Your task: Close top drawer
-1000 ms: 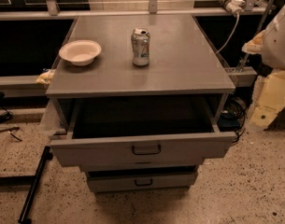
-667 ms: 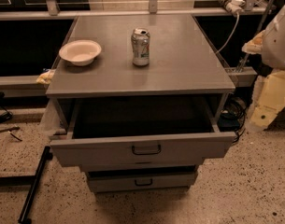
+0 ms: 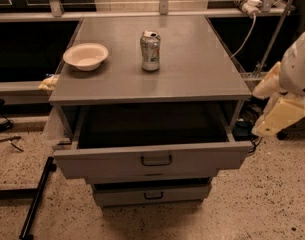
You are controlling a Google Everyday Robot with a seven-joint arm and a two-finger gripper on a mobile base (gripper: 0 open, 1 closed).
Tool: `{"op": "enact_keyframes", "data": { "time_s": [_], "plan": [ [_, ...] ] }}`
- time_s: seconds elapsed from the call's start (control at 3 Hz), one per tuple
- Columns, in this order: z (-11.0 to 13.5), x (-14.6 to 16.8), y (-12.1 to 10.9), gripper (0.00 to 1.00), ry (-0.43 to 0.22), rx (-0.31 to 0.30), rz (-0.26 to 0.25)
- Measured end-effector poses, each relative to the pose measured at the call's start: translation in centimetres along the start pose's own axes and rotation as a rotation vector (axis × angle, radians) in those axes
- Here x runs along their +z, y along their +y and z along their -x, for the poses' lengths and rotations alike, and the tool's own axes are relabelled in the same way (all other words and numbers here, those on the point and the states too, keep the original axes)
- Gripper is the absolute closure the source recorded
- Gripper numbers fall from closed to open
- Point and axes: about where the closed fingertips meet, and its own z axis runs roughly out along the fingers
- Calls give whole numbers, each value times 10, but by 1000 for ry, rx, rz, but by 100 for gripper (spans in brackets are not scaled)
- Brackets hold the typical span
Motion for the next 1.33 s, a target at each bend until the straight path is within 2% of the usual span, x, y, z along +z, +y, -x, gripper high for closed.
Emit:
{"op": "enact_keyframes", "data": {
  "time_s": [0.33,0.67,1.0,1.33],
  "plan": [
    [-1,1,1,66,-1,2,2],
    [-4,9,11,89,-14,-58,-25],
    [-17,48,29,100,-67,-114,-35],
    [-26,96,35,100,-149,-119,-35]
  ]
}}
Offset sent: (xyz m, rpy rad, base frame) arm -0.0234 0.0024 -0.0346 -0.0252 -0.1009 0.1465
